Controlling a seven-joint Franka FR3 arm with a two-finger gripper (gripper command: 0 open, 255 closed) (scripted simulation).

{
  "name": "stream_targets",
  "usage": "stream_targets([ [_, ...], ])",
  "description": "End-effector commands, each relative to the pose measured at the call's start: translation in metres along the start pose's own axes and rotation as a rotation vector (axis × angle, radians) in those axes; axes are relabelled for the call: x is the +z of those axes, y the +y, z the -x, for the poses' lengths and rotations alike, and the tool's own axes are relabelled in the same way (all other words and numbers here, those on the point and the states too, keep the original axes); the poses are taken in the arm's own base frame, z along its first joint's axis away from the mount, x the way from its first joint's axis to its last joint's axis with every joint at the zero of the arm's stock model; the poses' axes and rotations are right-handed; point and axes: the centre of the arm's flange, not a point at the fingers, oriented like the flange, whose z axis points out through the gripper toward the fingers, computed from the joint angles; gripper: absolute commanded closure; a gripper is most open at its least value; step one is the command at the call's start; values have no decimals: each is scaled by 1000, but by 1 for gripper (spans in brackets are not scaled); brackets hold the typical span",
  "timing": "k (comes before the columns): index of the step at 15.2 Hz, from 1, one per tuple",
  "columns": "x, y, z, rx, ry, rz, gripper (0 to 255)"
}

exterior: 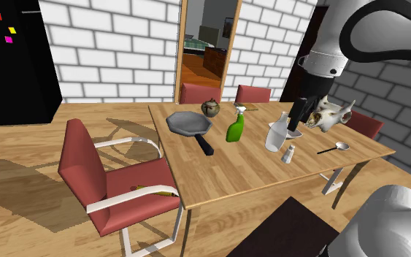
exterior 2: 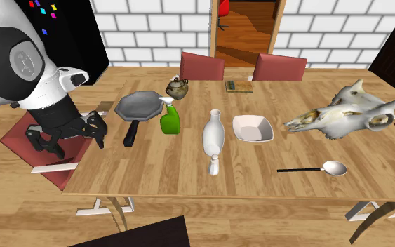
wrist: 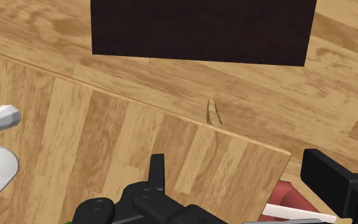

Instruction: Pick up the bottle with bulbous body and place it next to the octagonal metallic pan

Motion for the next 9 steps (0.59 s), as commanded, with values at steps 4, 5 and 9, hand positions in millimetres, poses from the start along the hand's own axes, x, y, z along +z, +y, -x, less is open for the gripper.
stream_targets([
  [4,9,35,-19,7,-8,-5,0],
  [5,12,46,-26,9,-11,-6,0],
  [9,25,93,-51,18,-22,-12,0],
])
